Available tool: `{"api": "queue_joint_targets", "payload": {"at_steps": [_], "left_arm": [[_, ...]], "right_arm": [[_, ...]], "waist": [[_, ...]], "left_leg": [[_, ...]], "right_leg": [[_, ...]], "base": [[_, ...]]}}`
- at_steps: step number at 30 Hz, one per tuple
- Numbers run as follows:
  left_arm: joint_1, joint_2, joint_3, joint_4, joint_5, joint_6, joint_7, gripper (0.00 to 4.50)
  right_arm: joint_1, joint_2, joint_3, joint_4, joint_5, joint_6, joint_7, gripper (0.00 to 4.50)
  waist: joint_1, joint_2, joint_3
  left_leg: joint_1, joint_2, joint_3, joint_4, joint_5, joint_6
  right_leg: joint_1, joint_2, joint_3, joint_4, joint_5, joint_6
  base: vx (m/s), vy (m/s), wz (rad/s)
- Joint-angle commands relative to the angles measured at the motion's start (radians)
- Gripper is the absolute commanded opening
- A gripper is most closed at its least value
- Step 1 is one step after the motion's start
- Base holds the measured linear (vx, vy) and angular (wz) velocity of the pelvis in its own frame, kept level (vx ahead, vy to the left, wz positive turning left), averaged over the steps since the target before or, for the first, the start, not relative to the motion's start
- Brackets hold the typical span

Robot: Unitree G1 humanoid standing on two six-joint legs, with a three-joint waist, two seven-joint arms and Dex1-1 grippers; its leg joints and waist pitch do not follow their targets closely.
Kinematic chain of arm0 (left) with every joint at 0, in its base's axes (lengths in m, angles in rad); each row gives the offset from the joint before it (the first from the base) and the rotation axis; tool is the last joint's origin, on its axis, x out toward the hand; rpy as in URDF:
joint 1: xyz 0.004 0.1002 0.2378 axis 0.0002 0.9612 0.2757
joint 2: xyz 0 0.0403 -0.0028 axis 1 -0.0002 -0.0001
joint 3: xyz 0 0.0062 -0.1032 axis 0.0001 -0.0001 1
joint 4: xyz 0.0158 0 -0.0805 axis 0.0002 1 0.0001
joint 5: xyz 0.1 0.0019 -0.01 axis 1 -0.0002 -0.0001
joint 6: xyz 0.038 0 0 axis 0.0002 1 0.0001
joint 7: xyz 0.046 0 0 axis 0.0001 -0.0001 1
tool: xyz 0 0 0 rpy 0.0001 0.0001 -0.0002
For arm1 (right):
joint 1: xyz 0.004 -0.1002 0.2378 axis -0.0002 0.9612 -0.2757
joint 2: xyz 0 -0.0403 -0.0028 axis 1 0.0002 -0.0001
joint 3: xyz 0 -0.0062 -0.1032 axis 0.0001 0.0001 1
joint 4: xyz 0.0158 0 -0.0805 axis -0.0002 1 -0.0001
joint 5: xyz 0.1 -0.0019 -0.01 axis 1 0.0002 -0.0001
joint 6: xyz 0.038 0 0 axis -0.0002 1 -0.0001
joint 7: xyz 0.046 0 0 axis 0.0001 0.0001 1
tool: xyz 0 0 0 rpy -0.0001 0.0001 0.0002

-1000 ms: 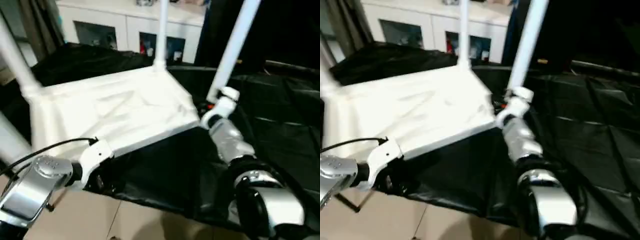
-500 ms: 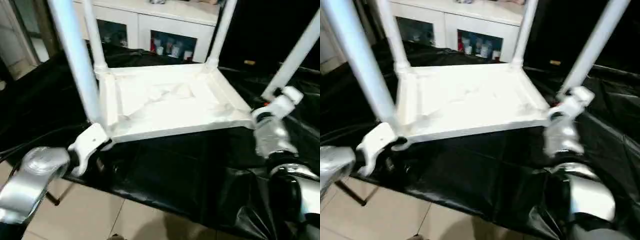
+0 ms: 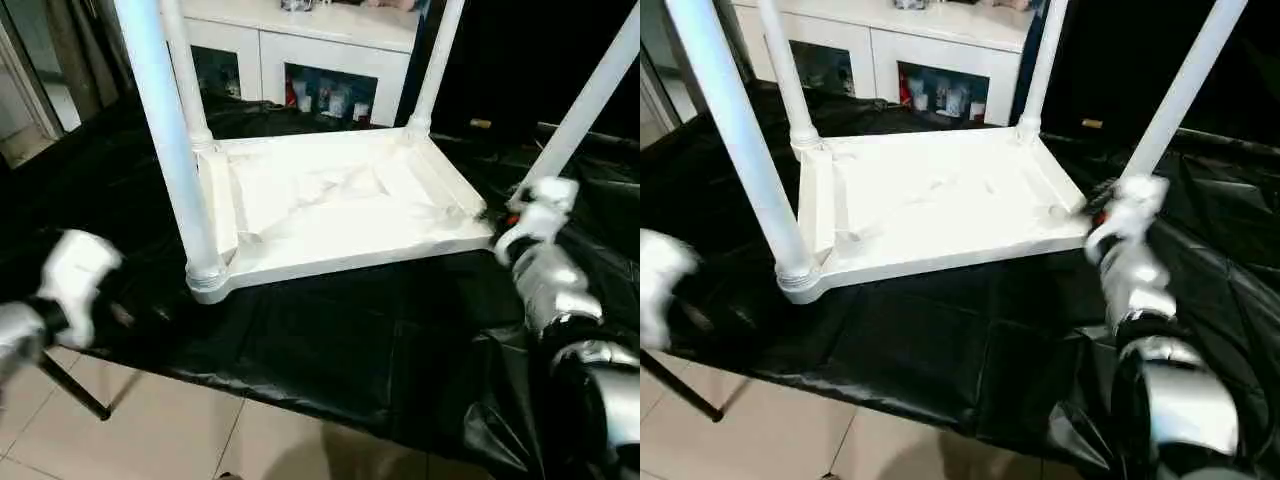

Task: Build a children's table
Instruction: Rotate table base

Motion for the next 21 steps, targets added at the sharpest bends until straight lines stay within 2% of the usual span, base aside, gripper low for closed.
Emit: {"api": "queue_joint_targets", "payload": {"at_steps": [1, 2, 3, 4, 5, 7, 8, 10, 13, 15, 16, 18, 19, 20, 21], "left_arm": [[-0.018, 0.004, 0.035, 0.028, -0.025, -0.028, 0.006, 4.50], [-0.064, -0.023, 0.081, 0.079, -0.058, -0.076, 0.026, 4.50], [-0.077, -0.033, 0.085, 0.084, -0.069, -0.078, 0.026, 4.50], [-0.129, -0.074, 0.092, 0.101, -0.113, -0.083, 0.019, 4.50], [-0.129, -0.075, 0.092, 0.102, -0.114, -0.083, 0.019, 4.50], [-0.175, -0.112, 0.077, 0.110, -0.147, -0.077, 0.006, 4.50], [-0.216, -0.144, 0.063, 0.125, -0.171, -0.074, 0.005, 4.50], [-0.242, -0.163, 0.052, 0.141, -0.177, -0.075, 0.007, 4.50], [-0.298, -0.198, -0.005, 0.198, -0.156, -0.090, -0.013, 4.50], [-0.317, -0.221, -0.027, 0.204, -0.169, -0.069, -0.032, 4.50], [-0.327, -0.239, -0.037, 0.193, -0.193, -0.045, -0.047, 4.50], [-0.334, -0.269, -0.066, 0.145, -0.253, 0.015, -0.085, 4.50], [-0.335, -0.274, -0.072, 0.132, -0.268, 0.030, -0.094, 4.50], [-0.336, -0.284, -0.084, 0.108, -0.296, 0.058, -0.109, 4.50], [-0.337, -0.291, -0.095, 0.084, -0.322, 0.085, -0.121, 4.50]], "right_arm": [[0.017, 0.000, 0.015, -0.027, -0.021, 0.026, 0.012, 0.37], [0.049, 0.004, 0.036, -0.048, -0.036, 0.054, 0.037, 0.49], [0.055, 0.004, 0.039, -0.052, -0.038, 0.062, 0.041, 0.62], [0.078, 0.003, 0.052, -0.066, -0.047, 0.090, 0.049, 0.74], [0.079, 0.003, 0.052, -0.066, -0.047, 0.090, 0.049, 0.80], [0.091, 0.000, 0.059, -0.067, -0.055, 0.109, 0.044, 0.93], [0.096, -0.001, 0.063, -0.067, -0.064, 0.117, 0.034, 1.06], [0.098, 0.002, 0.064, -0.074, -0.065, 0.123, 0.031, 1.17], [0.104, 0.017, 0.068, -0.099, -0.070, 0.135, 0.024, 1.37], [0.107, 0.025, 0.071, -0.110, -0.071, 0.144, 0.022, 1.61], [0.108, 0.029, 0.076, -0.112, -0.075, 0.149, 0.020, 1.61], [0.108, 0.039, 0.087, -0.105, -0.085, 0.155, 0.014, 1.69], [0.107, 0.041, 0.089, -0.103, -0.087, 0.155, 0.012, 1.81], [0.106, 0.044, 0.093, -0.099, -0.091, 0.155, 0.008, 1.94], [0.104, 0.046, 0.094, -0.096, -0.091, 0.156, 0.006, 2.03]], "waist": [[-0.001, 0.012, -0.063], [0.002, 0.013, -0.063], [0.004, 0.014, -0.066], [0.005, 0.014, -0.065], [0.008, 0.004, -0.064], [0.016, 0.005, -0.066], [0.014, -0.001, -0.065], [0.015, -0.001, -0.065], [0.018, 0.000, -0.065], [0.021, 0.001, -0.065], [0.022, 0.006, -0.066], [0.022, 0.004, -0.067], [0.022, 0.007, -0.068], [0.021, 0.002, -0.069], [0.020, 0.003, -0.070]], "left_leg": [[0.016, 0.014, -0.009, -0.073, -0.291, -0.004], [0.017, 0.014, -0.009, -0.074, -0.287, -0.001], [0.016, 0.016, -0.010, -0.074, -0.269, -0.004], [0.017, 0.015, -0.009, -0.075, -0.263, -0.004], [0.020, 0.017, -0.007, -0.074, -0.263, -0.004], [0.018, 0.018, -0.007, -0.074, -0.246, -0.009], [0.015, 0.018, -0.006, -0.074, -0.246, -0.007], [0.013, 0.017, -0.005, -0.073, -0.231, -0.007], [0.016, 0.016, -0.004, -0.072, -0.230, -0.006], [0.018, 0.019, -0.006, -0.073, -0.240, -0.012], [0.018, 0.020, -0.007, -0.073, -0.238, -0.017], [0.016, 0.020, -0.006, -0.074, -0.230, -0.021], [0.016, 0.021, -0.006, -0.073, -0.226, -0.024], [0.012, 0.019, -0.005, -0.072, -0.213, -0.021], [0.010, 0.018, -0.006, -0.071, -0.206, -0.018]], "right_leg": [[0.040, -0.037, 0.040, -0.078, -0.272, -0.188], [0.039, -0.037, 0.041, -0.079, -0.266, -0.190], [0.043, -0.039, 0.041, -0.073, -0.232, -0.198], [0.044, -0.037, 0.041, -0.074, -0.222, -0.201], [0.041, -0.037, 0.041, -0.074, -0.219, -0.206], [0.045, -0.042, 0.042, -0.068, -0.204, -0.216], [0.046, -0.043, 0.043, -0.069, -0.208, -0.213], [0.048, -0.043, 0.044, -0.068, -0.210, -0.204], [0.046, -0.044, 0.044, -0.074, -0.233, -0.187], [0.044, -0.047, 0.044, -0.074, -0.253, -0.181], [0.045, -0.048, 0.044, -0.072, -0.249, -0.184], [0.046, -0.047, 0.043, -0.070, -0.227, -0.194], [0.047, -0.047, 0.044, -0.066, -0.212, -0.199], [0.051, -0.047, 0.043, -0.064, -0.183, -0.209], [0.052, -0.046, 0.043, -0.062, -0.169, -0.211]], "base": [[0.000, 0.000, 0.00], [0.000, 0.000, 0.00], [0.000, 0.000, 0.00], [0.000, 0.000, 0.00], [0.000, 0.000, 0.00], [0.000, 0.000, 0.00], [0.000, 0.000, 0.00], [0.000, 0.000, 0.00], [0.000, 0.000, 0.00], [0.000, 0.000, 0.00], [0.000, 0.000, 0.00], [0.000, 0.000, 0.00], [0.000, 0.000, 0.00], [0.000, 0.000, 0.00], [0.000, 0.000, 0.00]]}}
